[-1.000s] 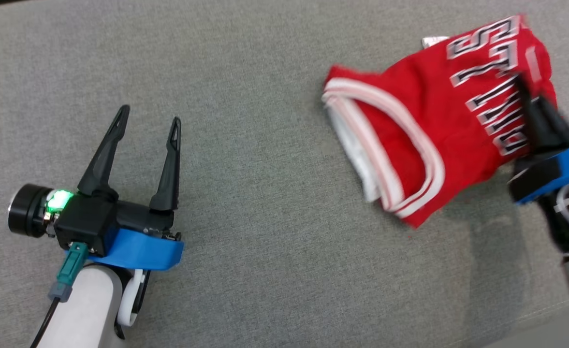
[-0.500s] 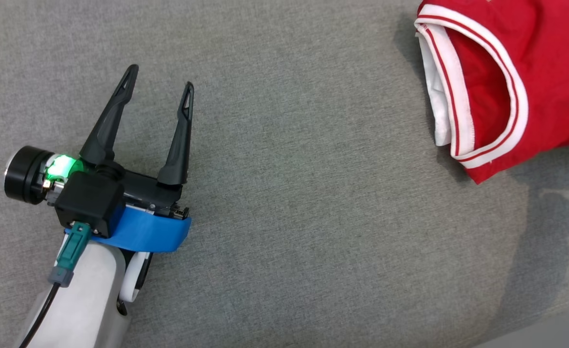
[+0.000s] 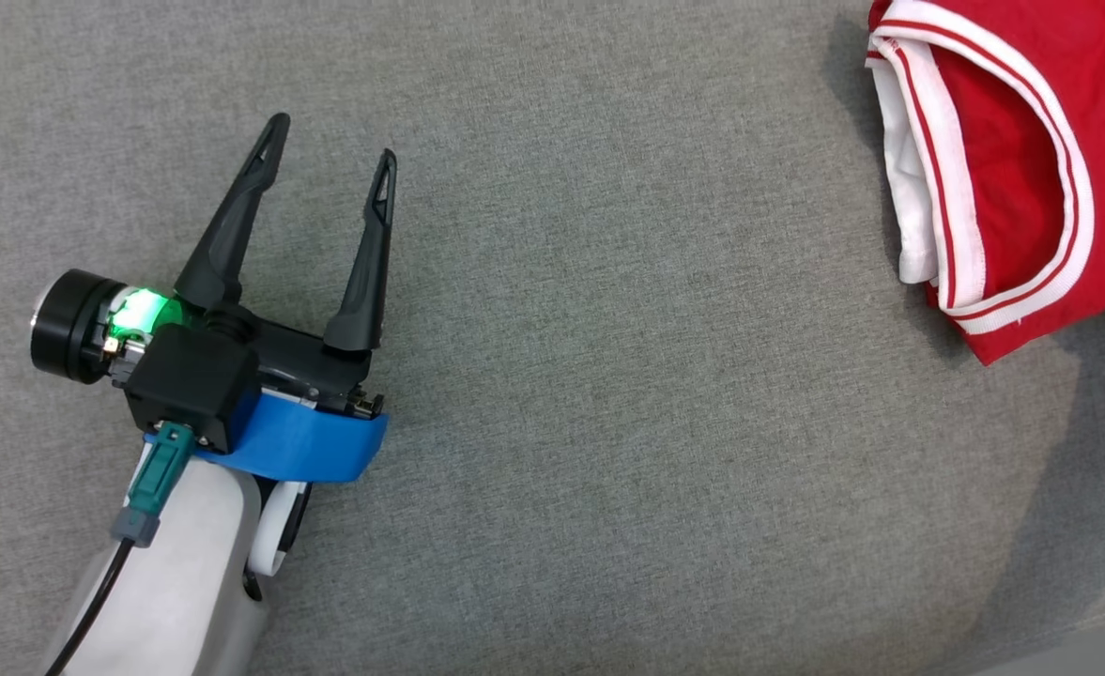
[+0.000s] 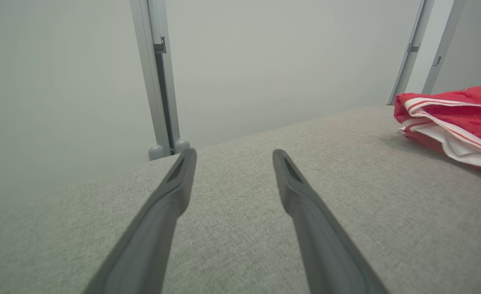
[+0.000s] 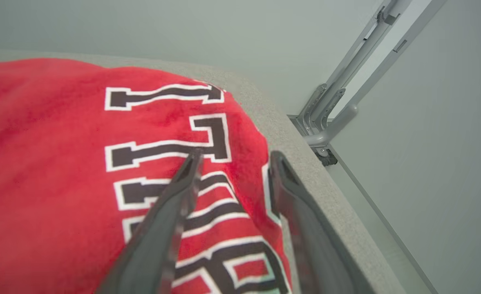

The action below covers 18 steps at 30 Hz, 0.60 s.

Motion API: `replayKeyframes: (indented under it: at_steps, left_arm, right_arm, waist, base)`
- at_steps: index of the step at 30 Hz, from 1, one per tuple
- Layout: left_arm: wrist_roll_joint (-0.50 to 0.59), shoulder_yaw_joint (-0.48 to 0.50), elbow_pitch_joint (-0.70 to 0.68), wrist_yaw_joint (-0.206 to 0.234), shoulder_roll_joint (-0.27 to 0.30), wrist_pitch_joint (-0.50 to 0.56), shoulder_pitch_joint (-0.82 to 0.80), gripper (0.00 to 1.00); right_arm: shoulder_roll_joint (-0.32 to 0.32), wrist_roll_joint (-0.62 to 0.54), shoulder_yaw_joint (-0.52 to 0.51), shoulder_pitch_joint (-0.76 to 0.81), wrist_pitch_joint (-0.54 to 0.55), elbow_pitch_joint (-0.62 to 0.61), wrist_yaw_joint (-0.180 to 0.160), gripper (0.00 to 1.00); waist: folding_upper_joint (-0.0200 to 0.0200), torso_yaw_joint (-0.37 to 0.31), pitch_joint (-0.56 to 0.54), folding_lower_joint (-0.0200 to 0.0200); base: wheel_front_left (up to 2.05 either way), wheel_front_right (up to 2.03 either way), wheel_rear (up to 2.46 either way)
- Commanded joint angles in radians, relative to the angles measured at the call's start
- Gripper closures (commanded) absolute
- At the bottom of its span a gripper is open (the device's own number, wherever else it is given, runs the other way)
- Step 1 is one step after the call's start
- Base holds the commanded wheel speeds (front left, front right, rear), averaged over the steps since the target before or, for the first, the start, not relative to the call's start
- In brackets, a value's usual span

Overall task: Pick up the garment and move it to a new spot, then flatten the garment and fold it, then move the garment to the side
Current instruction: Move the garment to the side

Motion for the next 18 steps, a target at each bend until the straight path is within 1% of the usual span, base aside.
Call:
replayKeyframes:
  at_steps: [1,5,8,12,16,18]
  left_arm:
    - [-0.005,-0.002,0.009,-0.001,-0.003,-0.007,-0.009,0.0]
    - [-0.016,-0.007,0.034,0.005,-0.013,-0.022,0.015,0.0]
    - [-0.026,-0.009,0.063,0.01,-0.019,-0.031,0.041,0.0]
    - [-0.047,-0.002,0.103,0.02,-0.029,-0.042,0.089,0.0]
    - [-0.071,0.006,0.139,0.032,-0.037,-0.048,0.139,0.0]
    - [-0.081,0.01,0.155,0.036,-0.041,-0.051,0.157,0.0]
  right_arm:
    - [0.012,-0.025,-0.02,0.015,-0.017,0.006,0.0,0.0]
    - [0.053,-0.073,-0.07,0.072,-0.066,-0.021,0.0,0.0]
    - [0.096,-0.081,-0.074,0.139,-0.114,-0.072,0.0,0.0]
    - [0.176,-0.067,-0.042,0.261,-0.14,-0.177,0.0,0.0]
    - [0.227,-0.051,0.018,0.373,-0.118,-0.289,0.0,0.0]
    - [0.242,-0.039,0.054,0.416,-0.101,-0.338,0.0,0.0]
  waist:
    - [0.0,0.002,-0.009,0.0001]
    - [0.0,0.01,-0.054,0.0001]
    - [0.0,0.024,-0.108,0.0001]
    - [0.0,0.043,-0.192,0.0001]
    - [0.0,0.071,-0.258,0.0001]
    - [0.0,0.089,-0.286,0.0001]
  base:
    - [0.0,0.0,0.0]
    - [0.0,0.0,0.0]
    - [0.0,0.0,0.0]
    - [0.0,0.0,0.0]
    - [0.0,0.0,0.0]
    - [0.0,0.0,0.0]
